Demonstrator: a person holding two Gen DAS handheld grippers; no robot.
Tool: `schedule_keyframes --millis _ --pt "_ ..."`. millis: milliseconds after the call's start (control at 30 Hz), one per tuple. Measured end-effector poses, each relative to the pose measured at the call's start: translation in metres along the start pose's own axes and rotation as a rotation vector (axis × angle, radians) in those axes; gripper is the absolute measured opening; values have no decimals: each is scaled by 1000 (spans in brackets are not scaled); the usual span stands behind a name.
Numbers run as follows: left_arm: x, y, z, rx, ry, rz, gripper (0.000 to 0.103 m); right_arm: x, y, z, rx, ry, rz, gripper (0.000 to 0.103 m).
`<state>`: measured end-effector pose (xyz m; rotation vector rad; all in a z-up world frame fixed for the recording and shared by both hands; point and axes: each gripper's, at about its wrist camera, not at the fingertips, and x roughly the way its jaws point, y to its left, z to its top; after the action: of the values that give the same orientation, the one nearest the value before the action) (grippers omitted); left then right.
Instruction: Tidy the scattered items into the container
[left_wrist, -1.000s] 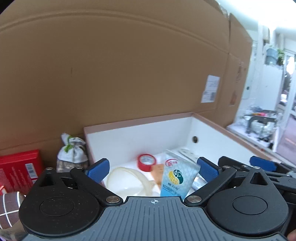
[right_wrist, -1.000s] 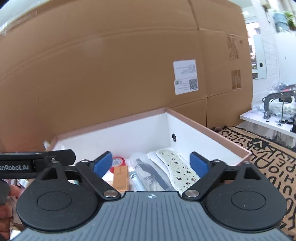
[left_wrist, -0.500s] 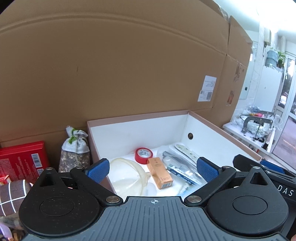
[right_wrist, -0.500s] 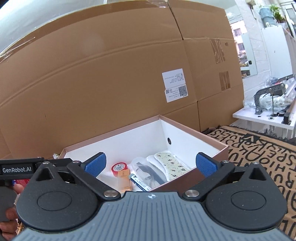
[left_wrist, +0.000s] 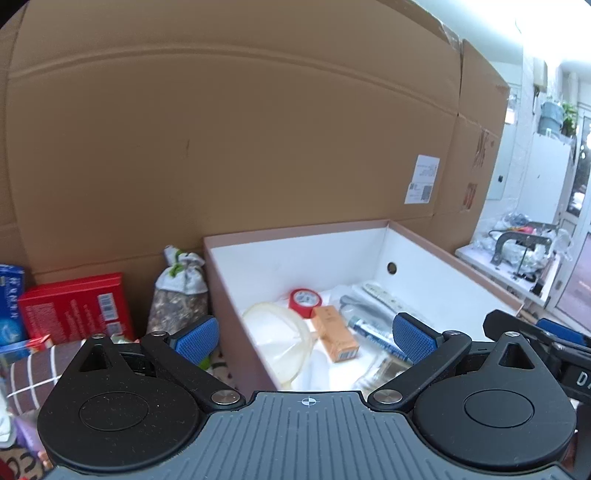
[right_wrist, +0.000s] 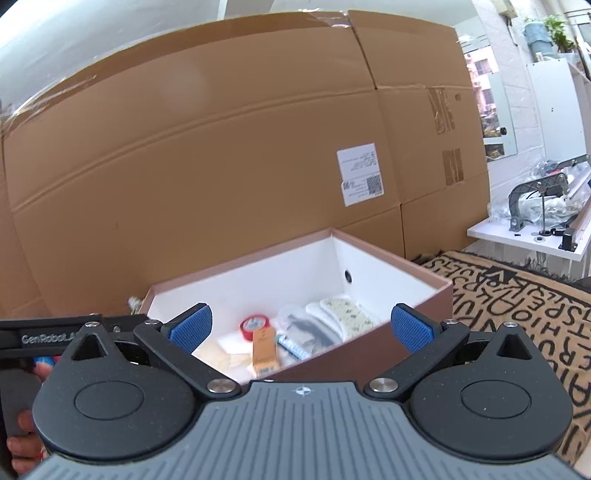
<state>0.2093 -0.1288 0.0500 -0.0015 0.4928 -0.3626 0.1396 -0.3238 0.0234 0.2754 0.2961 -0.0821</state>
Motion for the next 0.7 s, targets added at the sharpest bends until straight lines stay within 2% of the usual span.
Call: schedule_keyframes --millis 200,400,533,700 --pt "-22 -4 -12 27 0 24 103 -18 13 -6 -67 80 -29 103" --pt "-46 -10 -24 12 4 3 103 -48 25 -11 -146 72 -65 103" --pt "-58 -16 -30 2 30 29 103 -67 34 -16 -200 73 -81 103" --pt "-75 -21 -38 -3 39 2 103 -83 40 -19 -229 97 -102 103"
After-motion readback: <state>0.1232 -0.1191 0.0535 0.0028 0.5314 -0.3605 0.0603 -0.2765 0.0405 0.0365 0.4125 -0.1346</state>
